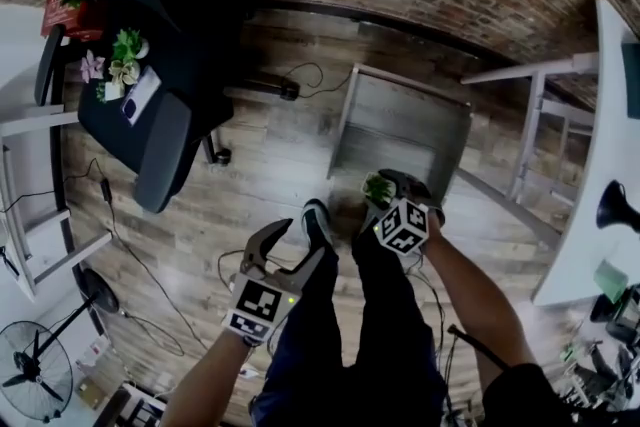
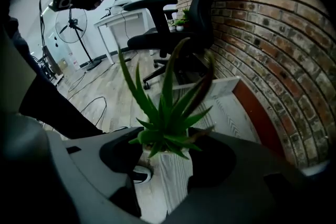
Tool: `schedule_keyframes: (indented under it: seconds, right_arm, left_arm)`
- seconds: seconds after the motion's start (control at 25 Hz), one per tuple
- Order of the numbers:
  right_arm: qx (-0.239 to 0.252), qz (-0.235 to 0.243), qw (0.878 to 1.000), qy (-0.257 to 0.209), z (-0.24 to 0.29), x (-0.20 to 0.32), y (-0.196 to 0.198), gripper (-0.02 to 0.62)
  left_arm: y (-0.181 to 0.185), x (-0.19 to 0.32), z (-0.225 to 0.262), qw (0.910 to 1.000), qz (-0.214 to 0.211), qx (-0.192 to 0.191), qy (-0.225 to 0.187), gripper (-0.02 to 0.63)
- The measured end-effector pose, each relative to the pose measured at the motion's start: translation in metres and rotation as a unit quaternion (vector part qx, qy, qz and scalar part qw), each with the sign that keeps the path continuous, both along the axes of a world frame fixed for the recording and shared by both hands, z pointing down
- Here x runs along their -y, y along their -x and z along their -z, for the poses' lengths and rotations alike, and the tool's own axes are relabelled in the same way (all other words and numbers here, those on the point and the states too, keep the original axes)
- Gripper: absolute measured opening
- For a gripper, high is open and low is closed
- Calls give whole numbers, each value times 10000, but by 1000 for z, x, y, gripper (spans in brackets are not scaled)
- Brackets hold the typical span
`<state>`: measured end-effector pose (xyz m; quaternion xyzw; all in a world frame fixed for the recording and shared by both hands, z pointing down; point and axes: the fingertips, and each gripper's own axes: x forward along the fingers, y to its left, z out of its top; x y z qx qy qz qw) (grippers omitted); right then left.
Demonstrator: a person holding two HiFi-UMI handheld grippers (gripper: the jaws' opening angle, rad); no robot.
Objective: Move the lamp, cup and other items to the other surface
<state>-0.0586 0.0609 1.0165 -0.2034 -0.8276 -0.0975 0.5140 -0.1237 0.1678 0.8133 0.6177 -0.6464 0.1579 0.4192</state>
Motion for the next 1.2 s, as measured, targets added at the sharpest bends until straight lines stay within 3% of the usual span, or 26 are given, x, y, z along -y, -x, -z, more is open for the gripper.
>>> schedule_keyframes:
  seconds: [0.24,0.64,0.84,0.96,1.2]
  right_arm:
    - [118,-179,9997,121,111,-7,1,264]
    - [638,-1410,9875,300,300,-3,-5,264]
    - [796,-2282,9692,477,369,8,-29,264]
    - [855,-2805,9552,405,399,17,-57,264]
    - [1060,-3952,9122,207,438,41,-113,264]
  left_arm:
    - [9,11,85,9996,-79,99,-252,262]
    - [11,2,206,9966,-378,324,-654,261]
    - [18,-6,251,9936,-468,478,-910,255]
    - [8,-10,267,9924,-484,354,-1075,253]
    - [-13,-12,274,9894,-784,115,-1213,252]
